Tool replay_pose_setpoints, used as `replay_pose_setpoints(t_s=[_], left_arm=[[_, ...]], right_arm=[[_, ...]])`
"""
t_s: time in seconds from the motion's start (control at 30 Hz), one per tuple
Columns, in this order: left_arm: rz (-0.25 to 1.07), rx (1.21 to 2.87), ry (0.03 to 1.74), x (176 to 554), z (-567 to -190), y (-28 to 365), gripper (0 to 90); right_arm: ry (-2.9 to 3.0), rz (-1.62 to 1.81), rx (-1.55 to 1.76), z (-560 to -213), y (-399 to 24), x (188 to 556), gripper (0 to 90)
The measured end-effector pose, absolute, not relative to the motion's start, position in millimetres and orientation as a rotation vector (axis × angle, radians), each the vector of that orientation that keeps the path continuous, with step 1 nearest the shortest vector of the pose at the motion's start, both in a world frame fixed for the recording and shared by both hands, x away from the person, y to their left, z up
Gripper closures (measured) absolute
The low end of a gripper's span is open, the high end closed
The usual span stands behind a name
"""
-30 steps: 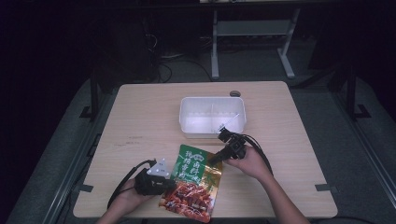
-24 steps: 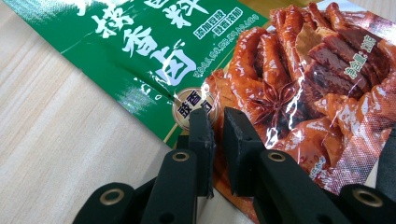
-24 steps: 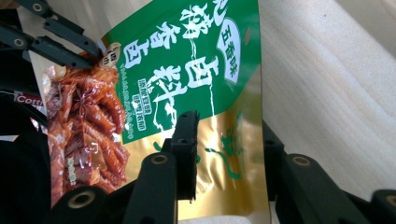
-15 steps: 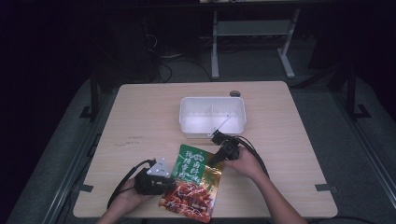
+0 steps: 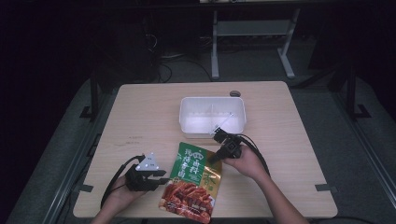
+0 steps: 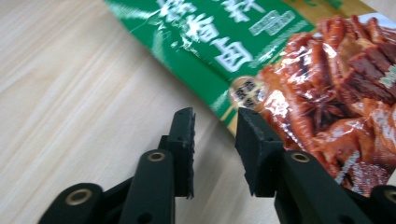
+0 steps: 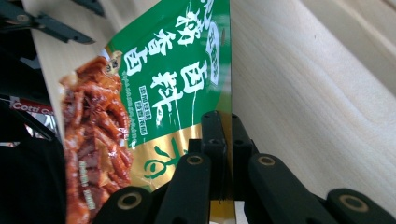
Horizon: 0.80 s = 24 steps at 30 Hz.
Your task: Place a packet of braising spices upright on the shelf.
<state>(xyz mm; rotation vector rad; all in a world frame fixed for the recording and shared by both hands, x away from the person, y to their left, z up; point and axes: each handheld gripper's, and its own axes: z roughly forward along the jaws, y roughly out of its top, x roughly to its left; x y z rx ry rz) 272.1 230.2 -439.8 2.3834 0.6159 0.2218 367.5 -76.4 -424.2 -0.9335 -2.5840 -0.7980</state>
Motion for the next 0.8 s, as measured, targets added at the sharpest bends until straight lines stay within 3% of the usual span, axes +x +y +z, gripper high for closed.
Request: replay_pose_setpoints(t_s=[0.8], left_arm=[[0.296,2.298,0.783,284,-439,257,44.9]], right_arm=[[-2.630,-0.947,-0.809,-360,-73,340,89.2]])
